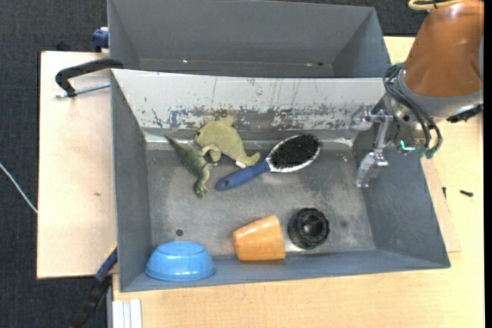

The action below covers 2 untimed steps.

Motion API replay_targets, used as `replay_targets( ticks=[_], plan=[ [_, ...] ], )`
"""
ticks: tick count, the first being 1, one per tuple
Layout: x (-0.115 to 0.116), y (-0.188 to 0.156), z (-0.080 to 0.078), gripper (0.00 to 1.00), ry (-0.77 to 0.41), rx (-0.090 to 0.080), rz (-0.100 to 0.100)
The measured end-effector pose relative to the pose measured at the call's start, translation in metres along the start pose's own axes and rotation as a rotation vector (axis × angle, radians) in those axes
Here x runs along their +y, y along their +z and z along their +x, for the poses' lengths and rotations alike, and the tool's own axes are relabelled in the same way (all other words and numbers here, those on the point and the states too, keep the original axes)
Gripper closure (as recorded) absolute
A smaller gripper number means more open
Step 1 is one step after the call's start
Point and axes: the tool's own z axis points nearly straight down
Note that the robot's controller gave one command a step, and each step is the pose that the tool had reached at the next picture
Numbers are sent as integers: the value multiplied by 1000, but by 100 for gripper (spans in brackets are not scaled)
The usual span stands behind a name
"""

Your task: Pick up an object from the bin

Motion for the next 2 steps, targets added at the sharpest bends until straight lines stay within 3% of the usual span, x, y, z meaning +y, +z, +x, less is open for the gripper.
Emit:
replay_targets(
  ticks=[1,2],
  plan=[
    [95,93,-30,0,85,-11,-3],
    [136,106,-14,0,180,-15,5]
  ],
)
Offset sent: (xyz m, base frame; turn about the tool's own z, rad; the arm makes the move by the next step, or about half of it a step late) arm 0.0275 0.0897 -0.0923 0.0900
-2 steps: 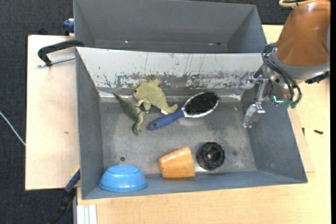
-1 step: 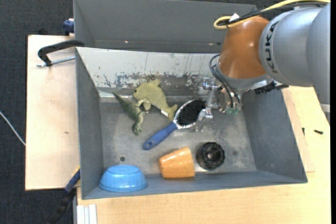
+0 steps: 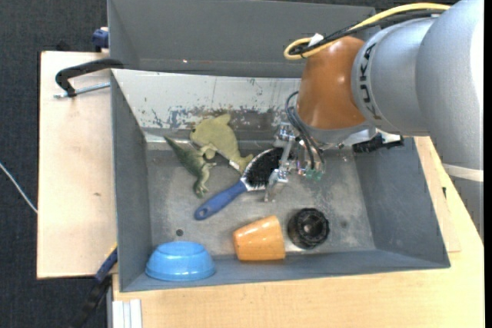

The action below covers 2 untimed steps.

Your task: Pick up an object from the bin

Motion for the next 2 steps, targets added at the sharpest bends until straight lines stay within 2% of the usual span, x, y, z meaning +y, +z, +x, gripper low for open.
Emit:
replay_targets(
  ticks=[1,2],
  plan=[
    [-1,-1,-2,100,0,-6,-2],
    [6,-112,3,100,-18,-4,-7]
  ],
)
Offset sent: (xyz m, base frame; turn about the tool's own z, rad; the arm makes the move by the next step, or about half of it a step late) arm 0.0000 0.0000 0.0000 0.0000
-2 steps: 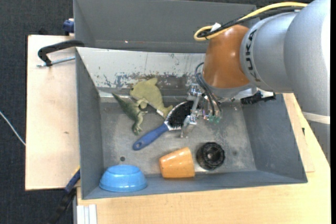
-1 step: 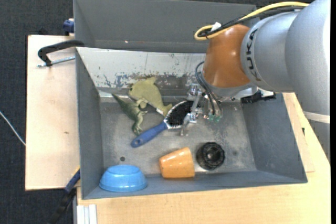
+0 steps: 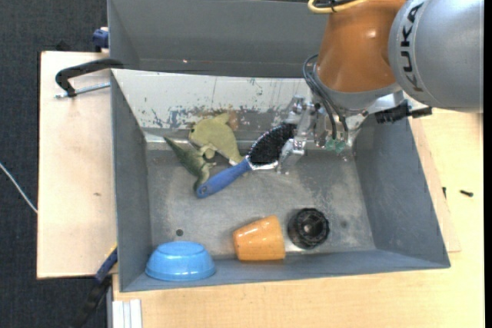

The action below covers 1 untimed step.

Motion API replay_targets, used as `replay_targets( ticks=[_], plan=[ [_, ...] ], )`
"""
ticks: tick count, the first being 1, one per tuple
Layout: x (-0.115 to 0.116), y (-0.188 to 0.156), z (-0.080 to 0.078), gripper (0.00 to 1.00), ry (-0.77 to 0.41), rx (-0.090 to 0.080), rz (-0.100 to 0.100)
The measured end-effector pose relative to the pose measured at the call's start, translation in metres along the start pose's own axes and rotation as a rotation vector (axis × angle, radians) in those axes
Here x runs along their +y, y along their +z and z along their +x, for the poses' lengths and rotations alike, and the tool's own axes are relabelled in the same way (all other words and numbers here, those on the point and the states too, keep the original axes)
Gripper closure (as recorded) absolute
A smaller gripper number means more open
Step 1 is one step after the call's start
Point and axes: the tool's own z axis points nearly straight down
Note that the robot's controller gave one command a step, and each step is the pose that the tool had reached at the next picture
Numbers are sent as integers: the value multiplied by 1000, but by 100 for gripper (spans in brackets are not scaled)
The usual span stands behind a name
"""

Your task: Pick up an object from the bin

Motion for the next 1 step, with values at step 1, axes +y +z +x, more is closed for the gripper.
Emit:
replay_targets(
  ticks=[1],
  plan=[
    [15,-32,4,100,-13,4,0]
  ],
)
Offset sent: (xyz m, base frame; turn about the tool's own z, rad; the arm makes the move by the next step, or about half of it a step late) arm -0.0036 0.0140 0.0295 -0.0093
